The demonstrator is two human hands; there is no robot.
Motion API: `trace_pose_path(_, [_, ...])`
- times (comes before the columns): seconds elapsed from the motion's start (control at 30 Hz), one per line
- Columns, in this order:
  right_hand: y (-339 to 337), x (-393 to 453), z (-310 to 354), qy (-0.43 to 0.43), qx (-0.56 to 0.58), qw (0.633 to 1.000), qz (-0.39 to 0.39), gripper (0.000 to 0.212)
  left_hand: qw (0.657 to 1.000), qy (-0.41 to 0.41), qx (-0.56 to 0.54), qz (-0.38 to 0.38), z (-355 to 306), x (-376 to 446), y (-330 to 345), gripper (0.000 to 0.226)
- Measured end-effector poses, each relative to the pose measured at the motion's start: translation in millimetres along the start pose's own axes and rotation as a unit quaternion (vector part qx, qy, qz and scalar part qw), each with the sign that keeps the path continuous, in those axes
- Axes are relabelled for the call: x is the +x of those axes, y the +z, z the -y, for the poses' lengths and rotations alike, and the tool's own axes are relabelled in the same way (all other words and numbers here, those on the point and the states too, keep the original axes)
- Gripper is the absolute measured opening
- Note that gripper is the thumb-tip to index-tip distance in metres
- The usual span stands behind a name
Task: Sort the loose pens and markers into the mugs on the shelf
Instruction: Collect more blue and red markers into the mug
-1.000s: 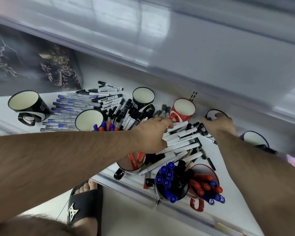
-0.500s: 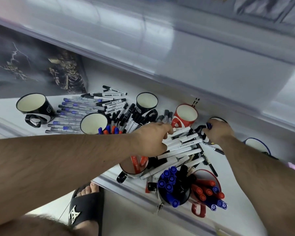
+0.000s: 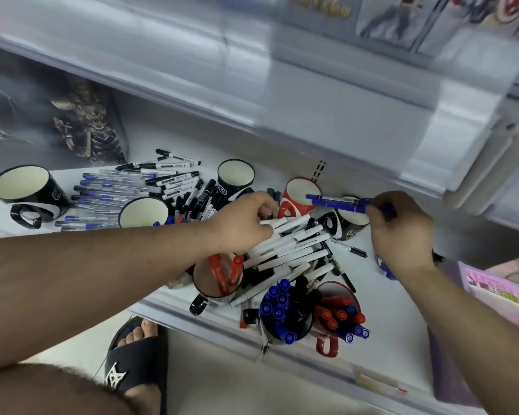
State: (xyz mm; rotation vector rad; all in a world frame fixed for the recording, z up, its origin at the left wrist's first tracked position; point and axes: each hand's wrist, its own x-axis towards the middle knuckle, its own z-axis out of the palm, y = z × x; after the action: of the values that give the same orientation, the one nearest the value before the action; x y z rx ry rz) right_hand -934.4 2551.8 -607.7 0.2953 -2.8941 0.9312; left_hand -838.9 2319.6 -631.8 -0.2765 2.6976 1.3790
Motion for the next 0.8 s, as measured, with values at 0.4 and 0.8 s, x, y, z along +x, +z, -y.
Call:
trace_pose_path(0.4, [8.6,-76.0,55.4,-0.023,0.337,0.93,0.143,0.025,0.926,-0.121,-0.278,0.224,11.7,-56.0,-40.8,0.018])
trace_pose_path(0.8, [80.2,-89.1,137.2,-0.073,0.199,0.97,0.12,0.012,0.891,-0.278,-0.261,-0.246,110.7,-85.1,-113.7,0.009])
